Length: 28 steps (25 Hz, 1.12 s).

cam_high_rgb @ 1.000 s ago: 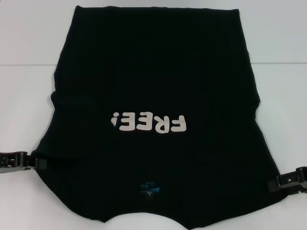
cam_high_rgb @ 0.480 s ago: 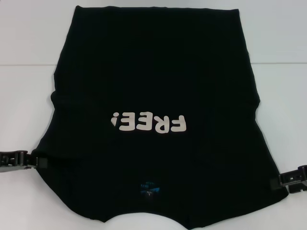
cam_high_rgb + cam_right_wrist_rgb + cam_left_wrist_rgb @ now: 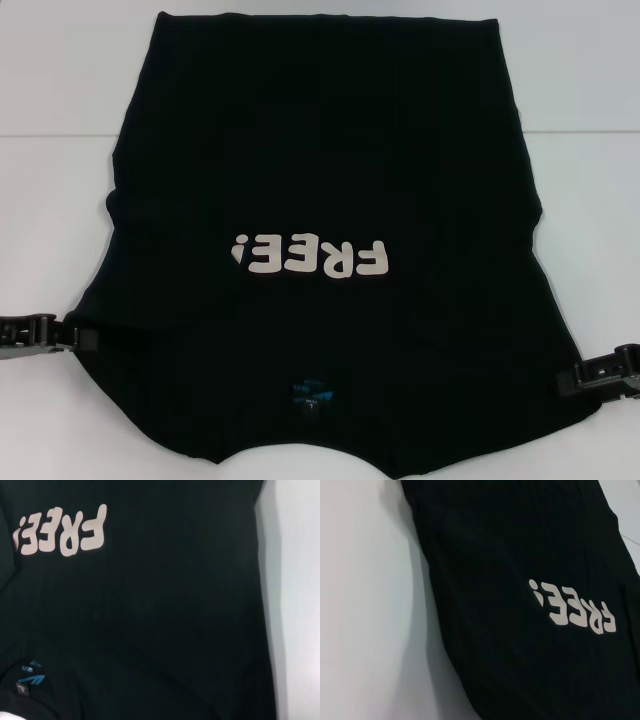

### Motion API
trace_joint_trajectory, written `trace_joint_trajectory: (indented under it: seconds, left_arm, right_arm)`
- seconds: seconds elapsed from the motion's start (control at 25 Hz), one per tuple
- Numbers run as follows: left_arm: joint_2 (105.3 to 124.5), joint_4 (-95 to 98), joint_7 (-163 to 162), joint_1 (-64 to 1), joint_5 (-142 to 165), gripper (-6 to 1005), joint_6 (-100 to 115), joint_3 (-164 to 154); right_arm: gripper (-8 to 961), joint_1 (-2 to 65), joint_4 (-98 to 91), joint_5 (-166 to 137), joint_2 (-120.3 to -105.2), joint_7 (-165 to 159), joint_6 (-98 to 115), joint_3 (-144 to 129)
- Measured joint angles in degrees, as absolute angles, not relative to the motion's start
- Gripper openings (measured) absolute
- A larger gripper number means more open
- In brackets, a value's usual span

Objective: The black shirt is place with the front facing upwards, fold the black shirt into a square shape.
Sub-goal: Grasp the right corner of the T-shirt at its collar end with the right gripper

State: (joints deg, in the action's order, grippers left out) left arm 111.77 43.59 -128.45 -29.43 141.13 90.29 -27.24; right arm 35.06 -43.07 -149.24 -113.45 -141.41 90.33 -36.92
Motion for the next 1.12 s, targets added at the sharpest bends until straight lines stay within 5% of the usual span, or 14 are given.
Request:
trace_joint_trajectory:
  seconds: [1.12]
  left_arm:
    - [111.78, 43.59, -128.32, -29.36, 141.15, 37, 90.26, -27.25]
  right_arm:
    - [790, 35.63, -42.24, -148.87, -113.52, -141.05, 90.38, -37.60]
